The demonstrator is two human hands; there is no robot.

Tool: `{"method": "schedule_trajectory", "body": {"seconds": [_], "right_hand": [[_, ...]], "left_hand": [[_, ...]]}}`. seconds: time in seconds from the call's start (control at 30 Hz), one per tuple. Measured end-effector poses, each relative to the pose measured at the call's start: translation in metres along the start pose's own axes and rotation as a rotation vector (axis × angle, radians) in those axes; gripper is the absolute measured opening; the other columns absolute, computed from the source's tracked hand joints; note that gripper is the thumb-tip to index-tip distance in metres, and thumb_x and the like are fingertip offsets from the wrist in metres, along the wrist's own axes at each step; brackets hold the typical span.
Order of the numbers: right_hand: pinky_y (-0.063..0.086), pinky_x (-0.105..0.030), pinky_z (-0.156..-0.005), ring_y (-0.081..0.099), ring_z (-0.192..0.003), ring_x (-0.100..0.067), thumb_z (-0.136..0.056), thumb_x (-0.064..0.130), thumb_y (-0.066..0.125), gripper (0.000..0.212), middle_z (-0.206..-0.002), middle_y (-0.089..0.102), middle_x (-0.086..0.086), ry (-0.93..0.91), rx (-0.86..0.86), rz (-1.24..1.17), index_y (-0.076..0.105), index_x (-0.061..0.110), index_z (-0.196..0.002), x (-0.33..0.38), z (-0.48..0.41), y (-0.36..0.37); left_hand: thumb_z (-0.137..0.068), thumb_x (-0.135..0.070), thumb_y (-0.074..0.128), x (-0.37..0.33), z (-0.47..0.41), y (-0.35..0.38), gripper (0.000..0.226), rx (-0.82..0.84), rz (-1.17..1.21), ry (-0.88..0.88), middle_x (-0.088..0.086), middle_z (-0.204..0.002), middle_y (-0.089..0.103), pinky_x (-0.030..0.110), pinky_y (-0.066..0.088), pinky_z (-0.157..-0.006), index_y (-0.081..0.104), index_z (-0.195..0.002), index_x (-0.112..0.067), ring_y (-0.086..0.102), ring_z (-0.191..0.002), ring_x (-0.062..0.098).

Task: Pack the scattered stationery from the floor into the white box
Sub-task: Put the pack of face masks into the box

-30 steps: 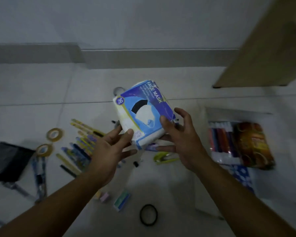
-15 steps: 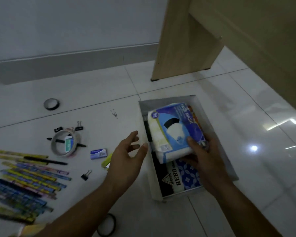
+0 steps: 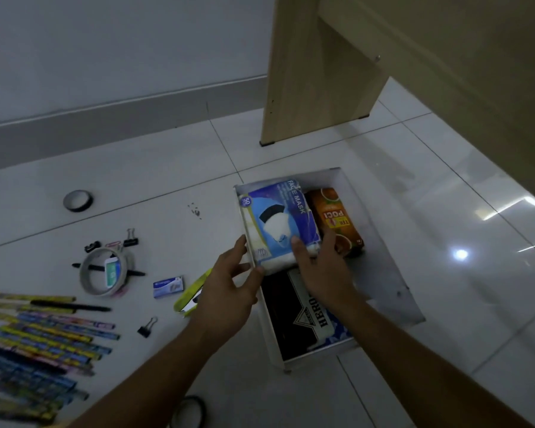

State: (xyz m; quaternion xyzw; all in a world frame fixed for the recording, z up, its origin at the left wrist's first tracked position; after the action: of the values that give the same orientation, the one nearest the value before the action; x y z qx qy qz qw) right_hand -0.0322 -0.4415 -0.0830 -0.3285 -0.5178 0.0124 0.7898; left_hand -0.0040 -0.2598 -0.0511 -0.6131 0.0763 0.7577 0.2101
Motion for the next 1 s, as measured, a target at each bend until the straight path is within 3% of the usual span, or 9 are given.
{"method": "schedule_trajectory", "body": {"seconds": [0.13, 0.27, 0.33, 0.4, 0.5, 0.6, 0.77, 0.9, 1.0], "right_hand": [[0.042, -0.012, -0.055, 0.056, -0.082, 0.006, -0.080, 0.081, 0.040, 0.072, -0.112, 0.059, 0.012, 0.000, 0.075, 0.132, 0.024, 0.036, -0.134, -0.006, 0.004, -0.003], [0.054, -0.019, -0.066, 0.061, -0.091, 0.004, -0.068, 0.089, 0.044, 0.083, -0.108, 0.058, 0.023, -0.012, 0.200, 0.228, 0.031, 0.039, -0.133, -0.008, 0.006, -0.013], [0.059, -0.034, -0.078, 0.064, -0.099, -0.009, -0.066, 0.093, 0.036, 0.090, -0.115, 0.061, 0.015, -0.017, 0.194, 0.334, 0.031, 0.037, -0.136, -0.005, 0.005, -0.020], [0.058, -0.043, -0.080, 0.065, -0.101, -0.022, -0.071, 0.092, 0.023, 0.092, -0.121, 0.062, 0.001, -0.043, 0.103, 0.493, 0.026, 0.032, -0.140, -0.001, 0.003, -0.027], [0.054, -0.037, -0.066, 0.067, -0.091, -0.025, -0.089, 0.074, 0.023, 0.071, -0.115, 0.065, -0.006, -0.191, -0.079, 0.627, 0.015, 0.031, -0.144, 0.008, 0.002, -0.029], [0.051, -0.033, -0.064, 0.065, -0.089, -0.024, -0.099, 0.054, 0.030, 0.056, -0.110, 0.066, -0.009, -0.284, -0.041, 0.696, 0.015, 0.035, -0.149, 0.016, -0.002, -0.023], [0.057, -0.043, -0.075, 0.064, -0.096, -0.030, -0.097, 0.050, 0.039, 0.053, -0.112, 0.066, -0.012, -0.298, -0.018, 0.721, 0.032, 0.031, -0.146, 0.034, -0.006, -0.032], [0.046, -0.029, -0.063, 0.065, -0.086, -0.028, -0.096, 0.046, 0.047, 0.048, -0.101, 0.069, -0.011, -0.453, -0.101, 0.617, 0.046, 0.020, -0.137, 0.074, 0.006, -0.020], [0.051, -0.032, -0.064, 0.064, -0.076, -0.023, -0.096, 0.048, 0.046, 0.043, -0.083, 0.069, -0.006, -0.522, -0.061, 0.542, 0.049, 0.023, -0.130, 0.113, 0.018, 0.009]], "left_hand": [[-0.094, -0.021, 0.056, 0.000, 0.002, -0.001, 0.057, 0.018, 0.017, -0.019, -0.013, -0.141, 0.042, 0.037, 0.061, -0.069, 0.031, -0.139, -0.044, 0.054, -0.111, -0.001], [-0.094, -0.022, 0.056, -0.001, 0.003, -0.001, 0.054, 0.020, 0.022, -0.035, -0.014, -0.140, 0.041, 0.033, 0.061, -0.069, 0.031, -0.132, -0.050, 0.052, -0.111, -0.002], [-0.093, -0.023, 0.057, -0.001, 0.003, -0.001, 0.055, 0.020, 0.025, -0.042, -0.013, -0.140, 0.042, 0.034, 0.061, -0.070, 0.031, -0.135, -0.049, 0.053, -0.112, 0.000], [-0.092, -0.024, 0.058, -0.002, 0.002, -0.002, 0.058, 0.029, 0.019, -0.046, -0.014, -0.140, 0.042, 0.034, 0.061, -0.070, 0.031, -0.139, -0.045, 0.054, -0.111, 0.001], [-0.092, -0.022, 0.058, -0.004, 0.001, -0.003, 0.063, 0.037, 0.004, -0.046, -0.011, -0.137, 0.045, 0.037, 0.061, -0.072, 0.028, -0.145, -0.039, 0.056, -0.110, 0.006], [-0.092, -0.020, 0.058, -0.004, 0.000, -0.003, 0.068, 0.027, 0.007, -0.044, -0.010, -0.134, 0.043, 0.033, 0.061, -0.072, 0.022, -0.147, -0.040, 0.055, -0.108, 0.004], [-0.093, -0.019, 0.058, -0.007, -0.002, -0.005, 0.063, 0.035, -0.034, -0.044, -0.009, -0.131, 0.045, 0.027, 0.059, -0.075, 0.026, -0.146, -0.034, 0.055, -0.103, 0.001], [-0.094, -0.018, 0.056, -0.011, -0.004, -0.020, 0.052, 0.012, -0.072, -0.059, -0.006, -0.129, 0.052, 0.026, 0.058, -0.072, 0.038, -0.142, -0.026, 0.058, -0.108, 0.010], [-0.094, -0.020, 0.055, -0.013, 0.001, -0.050, 0.042, -0.005, -0.121, -0.041, -0.008, -0.125, 0.056, 0.020, 0.054, -0.064, 0.046, -0.135, -0.025, 0.060, -0.104, 0.010]]}}
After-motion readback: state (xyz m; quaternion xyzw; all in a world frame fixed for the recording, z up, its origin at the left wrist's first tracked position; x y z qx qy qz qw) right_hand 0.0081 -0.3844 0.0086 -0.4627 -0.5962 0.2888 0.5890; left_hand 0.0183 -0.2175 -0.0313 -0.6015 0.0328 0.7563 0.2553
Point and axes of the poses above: each hand's wrist, its own z-axis away from the middle knuckle, its own y-axis out of the palm, x = y × z, the point moved 3 cm from there along -z, towards the middle knuckle
